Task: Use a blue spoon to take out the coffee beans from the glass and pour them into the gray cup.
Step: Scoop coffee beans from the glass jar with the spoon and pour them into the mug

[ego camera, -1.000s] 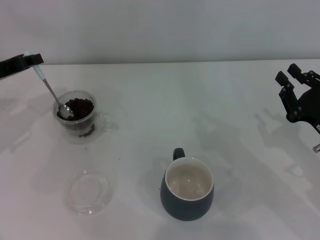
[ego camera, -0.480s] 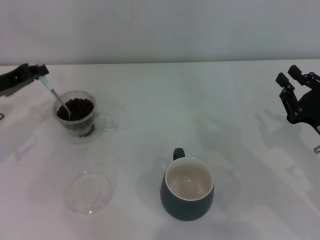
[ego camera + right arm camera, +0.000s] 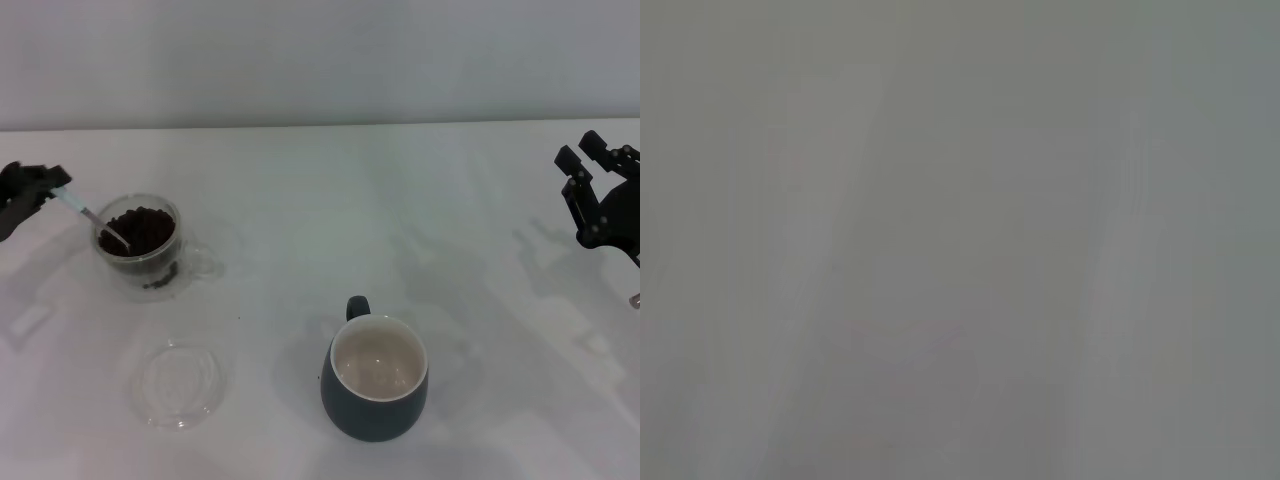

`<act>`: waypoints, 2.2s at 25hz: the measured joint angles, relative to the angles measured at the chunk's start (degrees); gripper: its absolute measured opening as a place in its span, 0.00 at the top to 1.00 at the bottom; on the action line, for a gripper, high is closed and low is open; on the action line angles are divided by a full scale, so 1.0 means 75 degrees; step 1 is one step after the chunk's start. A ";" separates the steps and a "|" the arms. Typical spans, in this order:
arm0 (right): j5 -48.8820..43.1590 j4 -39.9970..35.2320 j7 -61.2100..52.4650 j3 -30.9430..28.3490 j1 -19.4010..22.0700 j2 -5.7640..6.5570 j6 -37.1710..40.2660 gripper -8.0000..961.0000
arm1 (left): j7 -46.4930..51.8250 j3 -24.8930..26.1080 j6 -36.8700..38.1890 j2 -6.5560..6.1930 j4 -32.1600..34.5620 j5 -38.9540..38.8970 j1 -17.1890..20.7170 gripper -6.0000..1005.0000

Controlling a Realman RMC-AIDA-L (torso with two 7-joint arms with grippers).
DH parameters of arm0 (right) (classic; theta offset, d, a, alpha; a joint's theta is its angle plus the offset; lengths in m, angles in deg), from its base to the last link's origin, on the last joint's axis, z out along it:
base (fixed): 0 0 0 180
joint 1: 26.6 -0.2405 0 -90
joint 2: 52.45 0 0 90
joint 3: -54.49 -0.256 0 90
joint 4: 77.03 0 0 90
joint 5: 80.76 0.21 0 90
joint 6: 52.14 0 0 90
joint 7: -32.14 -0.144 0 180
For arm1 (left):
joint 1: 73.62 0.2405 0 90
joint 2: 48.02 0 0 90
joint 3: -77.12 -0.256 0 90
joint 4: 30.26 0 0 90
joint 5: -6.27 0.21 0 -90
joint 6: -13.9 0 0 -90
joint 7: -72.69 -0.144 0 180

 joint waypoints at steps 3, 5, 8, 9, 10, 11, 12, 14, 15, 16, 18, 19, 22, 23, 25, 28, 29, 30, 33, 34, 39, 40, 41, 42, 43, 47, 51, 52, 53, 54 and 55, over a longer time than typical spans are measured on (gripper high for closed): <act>-0.0006 -0.0003 0.0000 0.0003 -0.0001 0.0000 0.0002 0.72 | 0.0024 0.0000 0.0183 -0.0029 -0.0079 -0.0466 0.0207 0.87; -0.0008 -0.0016 0.0007 0.0004 -0.0006 0.0000 -0.0012 0.72 | 0.0064 0.0001 0.0312 -0.0041 -0.0083 -0.0674 0.0309 0.87; -0.0008 -0.0008 0.0035 -0.0010 -0.0038 0.0000 -0.0033 0.72 | 0.0107 0.0000 0.0471 -0.0046 -0.0083 -0.0912 0.0395 0.87; -0.0008 -0.0002 0.0039 -0.0014 -0.0054 0.0001 -0.0037 0.72 | 0.0108 0.0000 0.0519 -0.0048 -0.0083 -0.0990 0.0425 0.87; -0.0007 0.0000 0.0041 -0.0015 -0.0061 0.0003 -0.0042 0.72 | 0.0109 0.0000 0.0570 -0.0056 -0.0083 -0.1068 0.0451 0.87; -0.0007 -0.0003 0.0042 -0.0023 -0.0071 0.0009 -0.0051 0.72 | 0.0109 0.0000 0.0609 -0.0062 -0.0083 -0.1124 0.0471 0.87; -0.0007 -0.0003 0.0042 -0.0023 -0.0071 0.0009 -0.0051 0.72 | 0.0110 0.0000 0.0642 -0.0065 -0.0083 -0.1173 0.0484 0.87; -0.0007 -0.0020 0.0048 -0.0034 -0.0072 0.0011 -0.0056 0.72 | 0.0112 0.0000 0.0692 -0.0067 -0.0083 -0.1240 0.0498 0.87; -0.0009 -0.0029 0.0053 -0.0038 -0.0072 0.0015 -0.0058 0.72 | 0.0115 0.0001 0.0708 -0.0067 -0.0083 -0.1270 0.0505 0.87; -0.0011 -0.0039 0.0054 -0.0040 -0.0072 0.0019 -0.0058 0.72 | 0.0117 0.0000 0.0727 -0.0068 -0.0083 -0.1316 0.0513 0.87; -0.0014 -0.0050 0.0056 -0.0042 -0.0071 0.0022 -0.0061 0.72 | 0.0113 0.0001 0.0729 -0.0065 -0.0082 -0.1387 0.0526 0.87; -0.0016 -0.0055 0.0057 -0.0042 -0.0071 0.0022 -0.0061 0.72 | 0.0109 0.0000 0.0731 -0.0059 -0.0077 -0.1409 0.0531 0.87; -0.0015 -0.0067 0.0058 -0.0044 -0.0071 0.0024 -0.0058 0.72 | 0.0109 0.0001 0.0765 -0.0035 -0.0041 -0.1439 0.0538 0.87; -0.0011 -0.0067 0.0059 -0.0047 -0.0071 0.0027 -0.0052 0.72 | 0.0110 0.0001 0.0792 -0.0030 -0.0031 -0.1440 0.0538 0.87; -0.0002 -0.0067 0.0065 -0.0052 -0.0071 0.0033 -0.0044 0.72 | 0.0110 0.0000 0.0863 -0.0017 -0.0022 -0.1444 0.0540 0.87; 0.0007 -0.0067 0.0113 -0.0058 -0.0071 0.0037 -0.0049 0.72 | 0.0068 0.0001 0.0952 -0.0009 -0.0004 -0.1513 0.0542 0.87; 0.0009 -0.0067 0.0139 -0.0061 -0.0070 0.0038 -0.0052 0.72 | 0.0038 0.0000 0.0988 -0.0008 -0.0001 -0.1539 0.0543 0.87; 0.0011 -0.0067 0.0156 -0.0064 -0.0071 0.0038 -0.0053 0.72 | 0.0019 0.0001 0.1010 -0.0008 -0.0001 -0.1557 0.0543 0.87; 0.0013 -0.0067 0.0165 -0.0071 -0.0070 0.0035 -0.0054 0.72 | -0.0039 0.0001 0.1093 -0.0008 0.0000 -0.1566 0.0543 0.87; 0.0018 -0.0068 0.0165 -0.0078 -0.0070 0.0035 -0.0054 0.72 | -0.0058 0.0001 0.1131 -0.0009 0.0000 -0.1566 0.0524 0.87; 0.0041 -0.0084 0.0187 -0.0389 -0.0103 0.0035 -0.0056 0.72 | -0.0068 -0.0015 0.1176 0.0001 0.0000 -0.1560 0.0418 0.87; 0.0042 -0.0085 0.0197 -0.0469 -0.0113 0.0035 -0.0060 0.72 | -0.0068 -0.0027 0.1201 0.0010 0.0000 -0.1547 0.0379 0.87; 0.0042 -0.0086 0.0208 -0.0583 -0.0137 0.0035 -0.0063 0.72 | -0.0069 -0.0039 0.1231 0.0024 0.0000 -0.1521 0.0331 0.87; 0.0044 -0.0087 0.0211 -0.0684 -0.0158 0.0035 -0.0065 0.72 | -0.0069 -0.0044 0.1254 0.0040 0.0000 -0.1504 0.0301 0.87; 0.0044 -0.0095 0.0213 -0.0770 -0.0177 0.0035 -0.0067 0.72 | -0.0069 -0.0054 0.1291 0.0060 0.0000 -0.1488 0.0252 0.87; 0.0052 -0.0169 0.0185 -0.1015 -0.0229 0.0034 -0.0103 0.72 | -0.0069 -0.0091 0.1412 0.0112 -0.0010 -0.1398 0.0076 0.87; 0.0055 -0.0199 0.0171 -0.1090 -0.0299 0.0020 -0.0186 0.72 | -0.0061 -0.0113 0.1553 0.0216 -0.0053 -0.1234 -0.0116 0.87; 0.0055 -0.0219 0.0170 -0.1092 -0.0311 0.0017 -0.0194 0.72 | -0.0053 -0.0135 0.1614 0.0240 -0.0055 -0.1194 -0.0157 0.87; 0.0055 -0.0236 0.0170 -0.1094 -0.0314 0.0017 -0.0208 0.72 | -0.0040 -0.0169 0.1688 0.0271 -0.0057 -0.1157 -0.0198 0.87; 0.0055 -0.0260 0.0169 -0.1095 -0.0319 0.0016 -0.0233 0.72 | -0.0032 -0.0199 0.1734 0.0297 -0.0058 -0.1141 -0.0223 0.87; 0.0055 -0.0275 0.0168 -0.1099 -0.0324 0.0015 -0.0266 0.72 | -0.0027 -0.0250 0.1791 0.0337 -0.0058 -0.1141 -0.0254 0.87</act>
